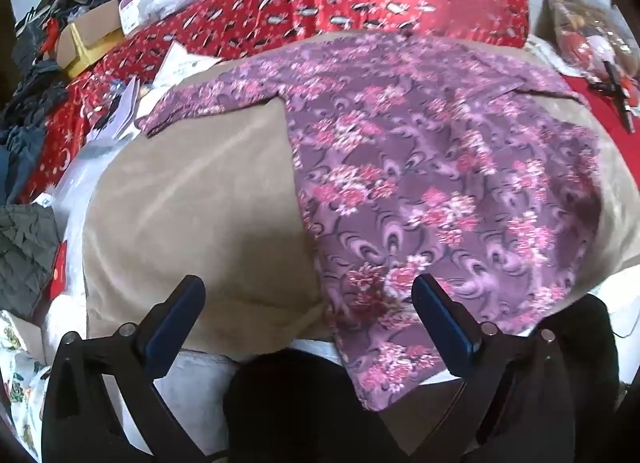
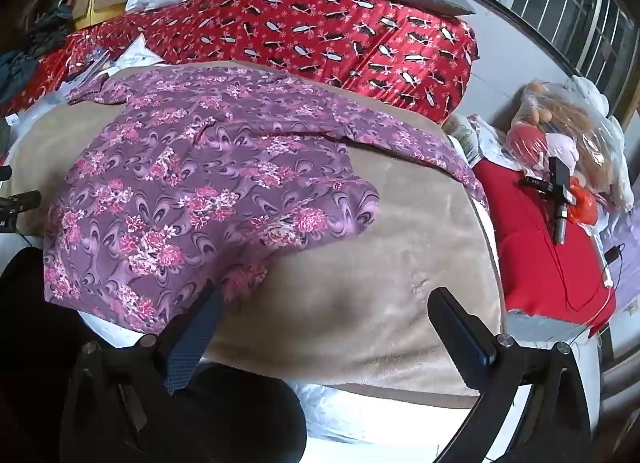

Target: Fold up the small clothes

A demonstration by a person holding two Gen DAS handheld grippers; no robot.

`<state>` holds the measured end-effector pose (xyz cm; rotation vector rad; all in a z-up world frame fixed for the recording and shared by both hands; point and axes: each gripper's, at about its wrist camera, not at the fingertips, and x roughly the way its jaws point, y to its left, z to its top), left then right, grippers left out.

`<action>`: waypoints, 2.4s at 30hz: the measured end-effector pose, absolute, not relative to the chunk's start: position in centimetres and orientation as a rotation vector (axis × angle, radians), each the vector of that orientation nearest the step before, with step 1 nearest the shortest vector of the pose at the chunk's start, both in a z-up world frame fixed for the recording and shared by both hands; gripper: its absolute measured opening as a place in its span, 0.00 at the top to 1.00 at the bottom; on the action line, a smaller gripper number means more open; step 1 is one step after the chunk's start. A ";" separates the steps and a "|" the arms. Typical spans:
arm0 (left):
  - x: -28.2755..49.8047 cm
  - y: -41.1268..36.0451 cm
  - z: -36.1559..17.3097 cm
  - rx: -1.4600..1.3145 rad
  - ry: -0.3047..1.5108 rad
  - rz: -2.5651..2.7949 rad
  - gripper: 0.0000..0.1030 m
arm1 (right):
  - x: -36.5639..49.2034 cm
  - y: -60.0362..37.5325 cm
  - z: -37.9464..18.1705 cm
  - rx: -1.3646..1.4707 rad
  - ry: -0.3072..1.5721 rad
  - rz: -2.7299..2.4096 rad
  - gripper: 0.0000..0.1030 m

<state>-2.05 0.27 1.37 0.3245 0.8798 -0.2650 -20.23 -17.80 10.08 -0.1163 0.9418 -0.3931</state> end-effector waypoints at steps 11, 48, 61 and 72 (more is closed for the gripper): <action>-1.9 0.0 2.8 0.291 0.900 -0.324 0.00 | -20.0 -18.9 11.7 -0.064 0.927 -0.406 0.01; -2.9 -2.8 3.0 0.300 0.896 -0.383 0.00 | -20.1 -19.7 10.2 -0.001 0.917 -0.403 0.02; -2.9 -2.7 2.9 0.299 0.897 -0.386 0.00 | -20.3 -19.8 10.4 0.011 0.914 -0.400 0.02; -2.1 -2.6 1.5 0.275 0.963 -0.379 0.00 | -20.0 -20.3 10.3 0.035 0.896 -0.393 0.02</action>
